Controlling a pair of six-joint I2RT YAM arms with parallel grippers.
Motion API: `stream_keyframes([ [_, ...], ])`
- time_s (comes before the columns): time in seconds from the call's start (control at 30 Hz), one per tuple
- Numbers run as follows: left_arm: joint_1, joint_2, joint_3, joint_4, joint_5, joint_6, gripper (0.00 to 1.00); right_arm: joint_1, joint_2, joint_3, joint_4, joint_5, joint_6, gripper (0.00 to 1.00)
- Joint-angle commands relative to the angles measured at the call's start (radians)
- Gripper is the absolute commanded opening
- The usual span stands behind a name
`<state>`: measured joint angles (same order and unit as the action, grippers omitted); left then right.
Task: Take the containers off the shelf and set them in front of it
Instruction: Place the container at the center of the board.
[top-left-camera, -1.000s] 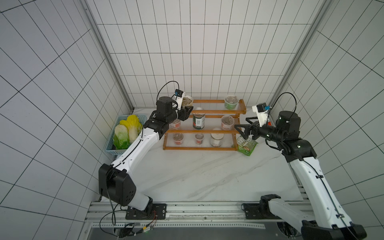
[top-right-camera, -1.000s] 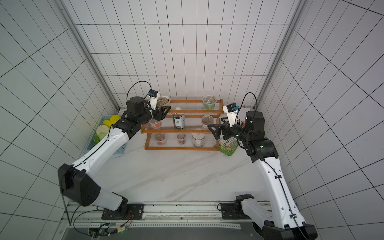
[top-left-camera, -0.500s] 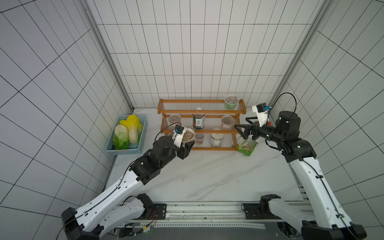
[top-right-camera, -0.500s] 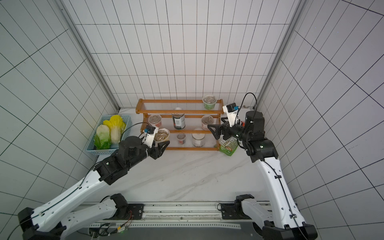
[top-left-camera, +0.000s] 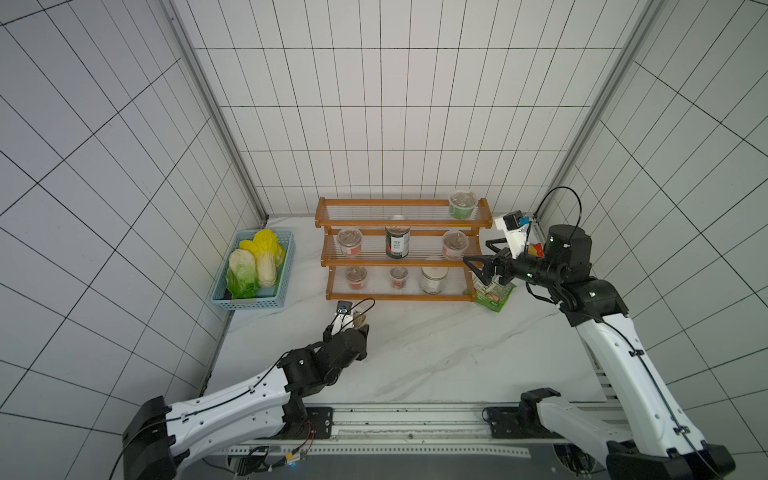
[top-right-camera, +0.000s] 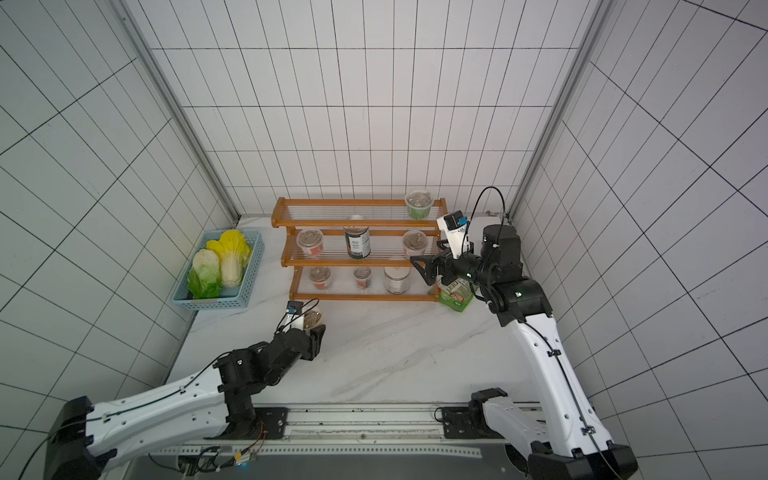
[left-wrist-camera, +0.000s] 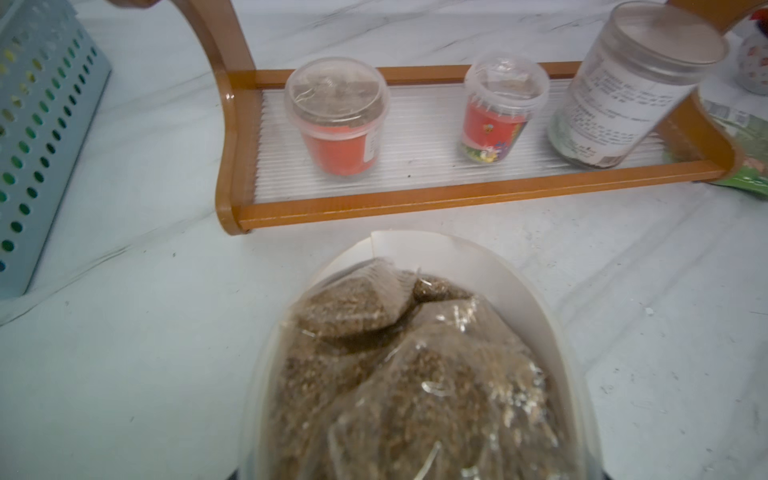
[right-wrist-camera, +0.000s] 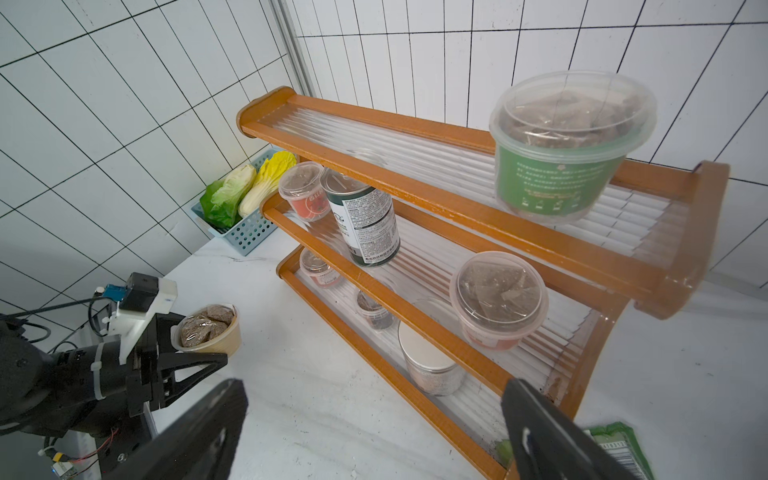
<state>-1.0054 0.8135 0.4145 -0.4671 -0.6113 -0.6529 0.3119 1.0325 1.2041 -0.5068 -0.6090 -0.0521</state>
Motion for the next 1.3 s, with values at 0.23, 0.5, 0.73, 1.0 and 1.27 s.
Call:
stream_keyframes([
  [0.23, 0.004, 0.167, -0.080, 0.145, -0.184, -0.164, 0.54, 0.030, 0.008, -0.035, -0.024, 0.036, -0.052, 0.99],
  [0.5, 0.005, 0.393, -0.029, 0.154, -0.164, -0.251, 0.56, 0.029, -0.006, -0.047, -0.032, 0.054, -0.060, 0.99],
  [0.73, 0.044, 0.401, -0.061, 0.222, -0.133, -0.241, 0.62, 0.030, -0.004, -0.042, -0.044, 0.065, -0.069, 0.99],
  [1.0, 0.093, 0.451, -0.045, 0.284, -0.096, -0.196, 0.70, 0.033, 0.010, -0.024, -0.052, 0.082, -0.089, 0.99],
  [1.27, 0.111, 0.429, -0.015, 0.270, -0.075, -0.170, 0.89, 0.036, 0.001, -0.027, -0.060, 0.106, -0.101, 0.99],
])
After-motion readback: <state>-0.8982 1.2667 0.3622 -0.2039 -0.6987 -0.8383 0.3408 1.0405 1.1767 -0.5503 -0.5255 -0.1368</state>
